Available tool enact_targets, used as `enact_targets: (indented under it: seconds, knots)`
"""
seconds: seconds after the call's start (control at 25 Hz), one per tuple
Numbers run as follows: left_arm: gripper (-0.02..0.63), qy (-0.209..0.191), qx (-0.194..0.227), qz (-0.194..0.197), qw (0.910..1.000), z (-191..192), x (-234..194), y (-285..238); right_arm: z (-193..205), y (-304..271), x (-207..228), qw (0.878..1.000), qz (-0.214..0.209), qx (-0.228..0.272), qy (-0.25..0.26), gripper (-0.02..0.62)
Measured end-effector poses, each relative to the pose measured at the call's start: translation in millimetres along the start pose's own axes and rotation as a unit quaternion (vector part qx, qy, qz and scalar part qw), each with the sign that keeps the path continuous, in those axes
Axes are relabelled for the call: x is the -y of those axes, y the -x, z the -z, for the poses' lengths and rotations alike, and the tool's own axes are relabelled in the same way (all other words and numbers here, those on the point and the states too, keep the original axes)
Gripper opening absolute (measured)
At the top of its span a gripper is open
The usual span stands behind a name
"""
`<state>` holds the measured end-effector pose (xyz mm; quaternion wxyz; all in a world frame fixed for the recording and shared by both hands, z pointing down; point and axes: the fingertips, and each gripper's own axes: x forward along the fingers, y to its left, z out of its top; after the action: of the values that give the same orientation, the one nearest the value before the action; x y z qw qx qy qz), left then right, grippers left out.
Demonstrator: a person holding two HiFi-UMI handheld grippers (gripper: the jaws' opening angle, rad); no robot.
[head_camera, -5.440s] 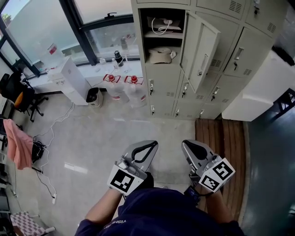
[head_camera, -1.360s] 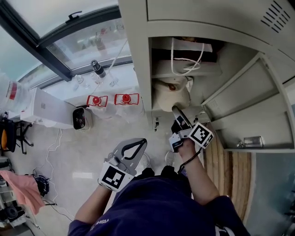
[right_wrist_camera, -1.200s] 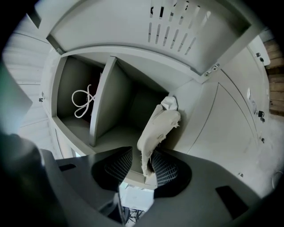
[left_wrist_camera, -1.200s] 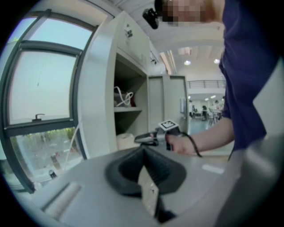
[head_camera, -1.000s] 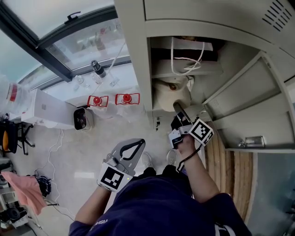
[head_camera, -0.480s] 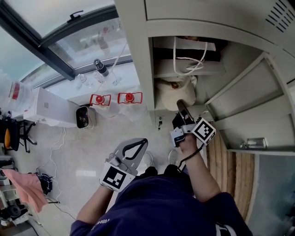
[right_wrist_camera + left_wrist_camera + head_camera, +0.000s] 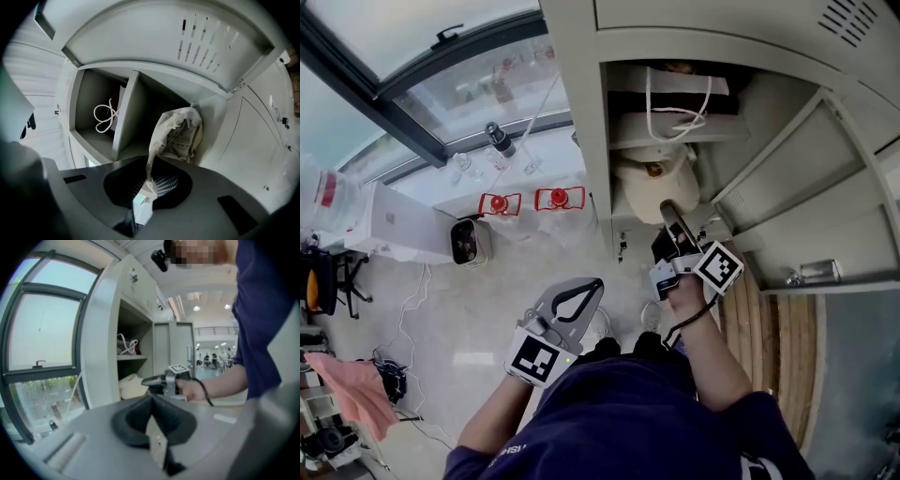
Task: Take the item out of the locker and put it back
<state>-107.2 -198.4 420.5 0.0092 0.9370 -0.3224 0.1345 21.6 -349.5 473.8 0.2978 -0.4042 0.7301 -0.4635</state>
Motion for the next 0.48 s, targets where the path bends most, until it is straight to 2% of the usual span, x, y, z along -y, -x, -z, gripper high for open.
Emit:
enact_targets:
  seconds: [0.28, 0.48]
  knots:
    - [0.003, -0.002, 0.016, 0.031, 0.9994, 0.9, 14.2, 16.5, 4.9, 28.9, -22.7, 1.0, -0.002, 0.021, 0.018, 0.021]
    - [0.003, -0.008, 0.033, 0.034, 0.9988, -3.2, 14.5, 20.8, 8.0, 50.1, -43.5, 0.999, -0.017, 0.028, 0.026, 0.021]
